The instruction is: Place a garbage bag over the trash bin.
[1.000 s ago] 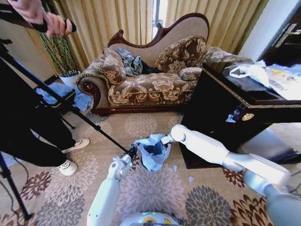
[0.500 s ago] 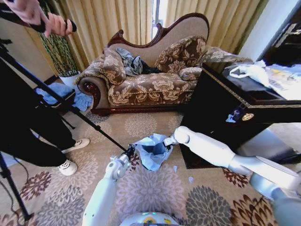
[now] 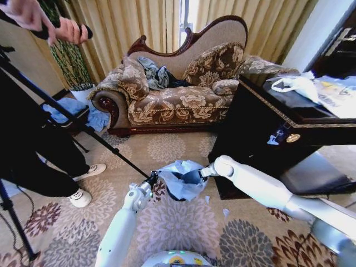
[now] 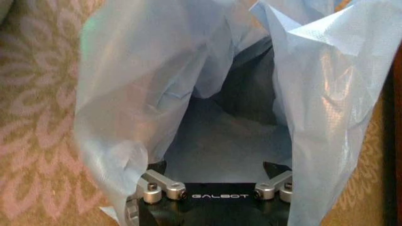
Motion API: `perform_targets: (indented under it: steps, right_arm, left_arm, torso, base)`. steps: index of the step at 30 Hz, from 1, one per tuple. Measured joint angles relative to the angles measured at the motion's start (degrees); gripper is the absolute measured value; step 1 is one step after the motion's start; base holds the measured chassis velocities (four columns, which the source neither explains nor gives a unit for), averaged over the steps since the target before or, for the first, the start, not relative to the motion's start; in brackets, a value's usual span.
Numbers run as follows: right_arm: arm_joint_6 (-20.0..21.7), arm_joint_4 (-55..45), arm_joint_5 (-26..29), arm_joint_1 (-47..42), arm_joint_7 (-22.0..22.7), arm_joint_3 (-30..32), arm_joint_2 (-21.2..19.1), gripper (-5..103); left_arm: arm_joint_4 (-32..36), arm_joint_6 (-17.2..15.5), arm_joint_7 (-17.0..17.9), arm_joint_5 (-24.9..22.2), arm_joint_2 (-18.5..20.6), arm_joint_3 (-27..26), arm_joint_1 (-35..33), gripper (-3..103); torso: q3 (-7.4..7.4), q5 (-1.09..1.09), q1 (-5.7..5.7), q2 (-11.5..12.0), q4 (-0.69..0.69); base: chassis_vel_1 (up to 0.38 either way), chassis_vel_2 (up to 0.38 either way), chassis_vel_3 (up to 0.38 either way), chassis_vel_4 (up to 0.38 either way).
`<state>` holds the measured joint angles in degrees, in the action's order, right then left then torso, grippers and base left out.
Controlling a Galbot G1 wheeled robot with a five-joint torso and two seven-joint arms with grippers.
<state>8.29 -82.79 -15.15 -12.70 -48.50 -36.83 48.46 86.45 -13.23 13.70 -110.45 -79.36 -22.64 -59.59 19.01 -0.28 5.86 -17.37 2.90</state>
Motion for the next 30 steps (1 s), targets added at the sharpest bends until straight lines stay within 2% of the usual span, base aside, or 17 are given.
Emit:
perform_targets:
  steps: [6,12,17,26,30]
  right_arm:
    - [1.0,-0.9,3.2,-0.1,0.4,-0.8,0.8,100]
    - [1.5,-1.3,4.0,0.0,1.0,-1.5,1.4,100]
    - [1.7,-1.6,3.5,-1.4,1.5,-1.0,0.7,100]
    - [2.0,-4.0,-0.6,-9.8,3.5,4.8,-0.9,100]
    - [2.5,-4.2,-1.4,-12.5,6.7,6.7,-0.9,100]
  left_arm:
    - [0.1,0.0,0.0,0.6,-0.1,0.1,-0.3,0]
    - [0.2,0.0,-0.2,1.1,0.0,0.3,-0.2,0]
    - [-0.1,0.1,-0.4,1.5,-0.1,0.3,-0.1,0]
    - [-1.1,0.1,-1.3,2.1,0.8,0.4,-0.7,0]
    - [-1.4,0.0,-2.5,3.0,1.1,0.4,-0.5,0]
  torso:
    - [0.00,0.00,0.00,0.0,-0.01]
    - [0.00,0.00,0.00,0.0,-0.02]
    - [0.00,0.00,0.00,0.0,-0.01]
    - [0.00,0.00,0.00,0.0,-0.01]
    - [0.00,0.01,0.00,0.0,0.00]
  base:
    - [0.000,0.000,0.000,0.000]
    - [0.000,0.000,0.000,0.000]
    - [0.000,0.000,0.000,0.000]
    - [0.000,0.000,0.000,0.000]
    - [0.000,0.000,0.000,0.000]
